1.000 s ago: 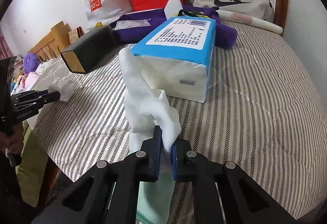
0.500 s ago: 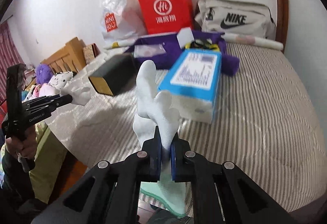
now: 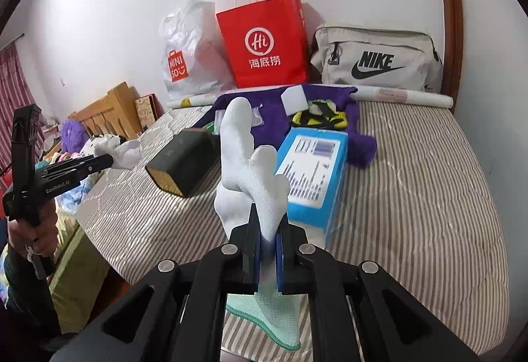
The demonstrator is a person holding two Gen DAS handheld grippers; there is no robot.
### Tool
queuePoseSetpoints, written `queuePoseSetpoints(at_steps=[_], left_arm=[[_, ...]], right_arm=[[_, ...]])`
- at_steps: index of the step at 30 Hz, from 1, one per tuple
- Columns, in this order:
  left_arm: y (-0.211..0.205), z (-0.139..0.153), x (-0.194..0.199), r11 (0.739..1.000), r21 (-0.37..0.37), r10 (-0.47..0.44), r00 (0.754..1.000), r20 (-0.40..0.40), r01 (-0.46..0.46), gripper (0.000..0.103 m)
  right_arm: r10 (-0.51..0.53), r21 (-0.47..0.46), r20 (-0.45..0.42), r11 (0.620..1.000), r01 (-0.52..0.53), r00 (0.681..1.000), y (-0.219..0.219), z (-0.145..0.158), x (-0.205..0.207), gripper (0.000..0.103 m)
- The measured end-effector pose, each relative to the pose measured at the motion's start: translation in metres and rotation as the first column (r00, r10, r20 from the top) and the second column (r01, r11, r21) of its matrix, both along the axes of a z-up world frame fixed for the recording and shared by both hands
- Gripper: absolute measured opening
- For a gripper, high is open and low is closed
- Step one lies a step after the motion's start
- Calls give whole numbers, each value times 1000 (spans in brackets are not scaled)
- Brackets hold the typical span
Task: Organize soft objects
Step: 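Carry the tissue with the left gripper while the right carries the glove toward the towel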
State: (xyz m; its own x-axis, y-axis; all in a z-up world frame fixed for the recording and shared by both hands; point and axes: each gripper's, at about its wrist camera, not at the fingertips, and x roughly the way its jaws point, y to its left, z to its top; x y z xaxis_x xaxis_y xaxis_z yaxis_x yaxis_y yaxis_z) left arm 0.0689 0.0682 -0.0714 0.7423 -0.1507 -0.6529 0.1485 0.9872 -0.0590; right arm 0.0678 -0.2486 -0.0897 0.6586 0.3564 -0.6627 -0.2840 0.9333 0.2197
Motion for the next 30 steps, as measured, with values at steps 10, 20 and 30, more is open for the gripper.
queuePoseSetpoints(at_steps=[10,20,30], left_arm=[[1,13,24,1000,-12,22,1000,0,-22,20],[4,18,56,997,-74,26,999,-24,-28,20],[-4,20,97,997,-77,13,999,-39,-16,20]], right_arm=[[-6,4,14,1000,6,1000,-5,6,24,7],[0,2,14,1000,0,1000,-7,8,59,7],[-19,17,5,1000,19,1000,-7,8,107,7]])
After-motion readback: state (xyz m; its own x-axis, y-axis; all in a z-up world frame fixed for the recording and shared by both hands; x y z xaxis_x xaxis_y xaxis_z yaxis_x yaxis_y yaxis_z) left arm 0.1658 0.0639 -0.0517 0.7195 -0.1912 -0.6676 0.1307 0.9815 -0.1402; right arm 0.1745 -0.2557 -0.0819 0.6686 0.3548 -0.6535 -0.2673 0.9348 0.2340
